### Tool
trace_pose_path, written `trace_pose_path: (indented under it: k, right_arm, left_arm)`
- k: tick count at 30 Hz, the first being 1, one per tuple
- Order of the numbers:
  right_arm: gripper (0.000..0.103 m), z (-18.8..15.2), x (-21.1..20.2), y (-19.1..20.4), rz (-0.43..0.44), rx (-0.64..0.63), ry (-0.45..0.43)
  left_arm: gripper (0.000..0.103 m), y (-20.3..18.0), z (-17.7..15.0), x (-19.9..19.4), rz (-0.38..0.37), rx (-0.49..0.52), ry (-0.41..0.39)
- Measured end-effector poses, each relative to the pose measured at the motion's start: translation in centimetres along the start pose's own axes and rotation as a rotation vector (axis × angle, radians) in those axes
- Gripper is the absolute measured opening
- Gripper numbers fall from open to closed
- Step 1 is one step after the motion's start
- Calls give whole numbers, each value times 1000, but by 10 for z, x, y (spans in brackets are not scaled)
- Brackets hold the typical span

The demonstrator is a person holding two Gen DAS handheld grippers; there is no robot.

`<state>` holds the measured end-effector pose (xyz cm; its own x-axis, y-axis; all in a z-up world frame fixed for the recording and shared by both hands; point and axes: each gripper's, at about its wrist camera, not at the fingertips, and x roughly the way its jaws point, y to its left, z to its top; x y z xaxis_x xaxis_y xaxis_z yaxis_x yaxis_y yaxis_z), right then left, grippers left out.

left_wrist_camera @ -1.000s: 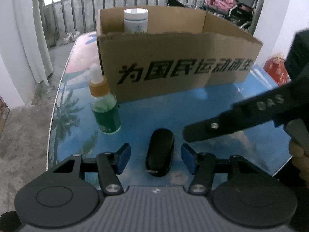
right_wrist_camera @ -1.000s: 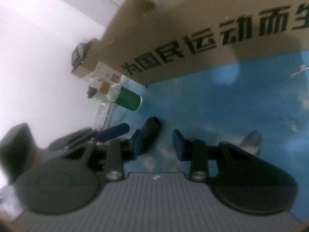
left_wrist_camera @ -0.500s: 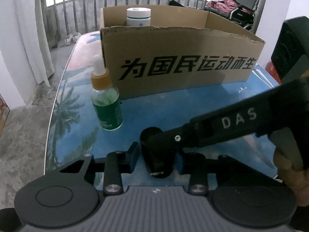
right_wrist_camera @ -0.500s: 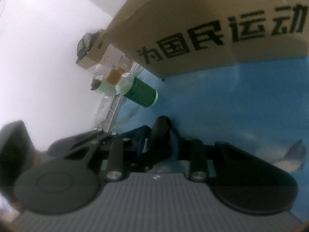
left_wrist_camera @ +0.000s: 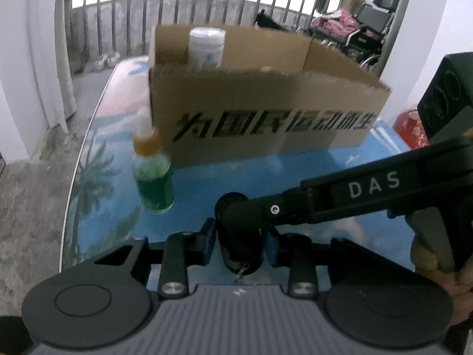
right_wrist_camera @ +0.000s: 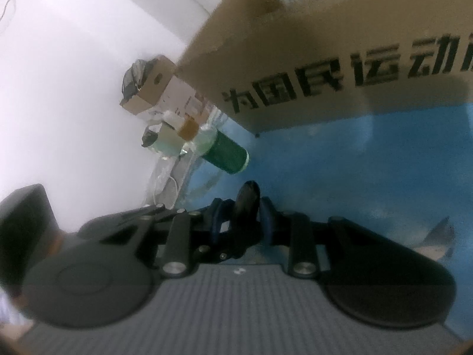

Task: Organize rigid objects
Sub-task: 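Close the right tool on the small black object, then carry the small black object into the box and open the right tool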

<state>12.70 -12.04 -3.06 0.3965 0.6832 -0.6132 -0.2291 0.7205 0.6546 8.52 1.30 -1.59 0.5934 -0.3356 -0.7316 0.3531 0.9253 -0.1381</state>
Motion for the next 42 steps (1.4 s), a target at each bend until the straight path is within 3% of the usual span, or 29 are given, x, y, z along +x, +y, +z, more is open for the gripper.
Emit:
trace_pose_path:
  k: [6,12,19,25,32,37,42]
  right_arm:
    - [26,20,-46,19,-14,-67,-115]
    - [26,71,-87,31,-58,-154,-229]
    - [26,149,-80,9,-121,-178,-218]
    - [27,197,-46,-28,-152,-114,-133]
    - [28,207,-29,-48,-201,-92,-117]
    - [28,194,-40,-40,-206,-96,-151]
    - [28,179,-70,-17,-213,-151,-198]
  left_arm:
    - [34,-26,40,-22,-19,51,-118]
    - [34,-40,102,-17,-52,47,-202]
    - [34,-23,166,41,-123,-61,-122]
    - [36,-8,180,90,-106,-129,-45]
    - [39,-2,180,100,-88,-140,-38]
    - [40,-6,177,78,-98,-138,-80]
    - [45,-9,164,28,-123,-117,-168]
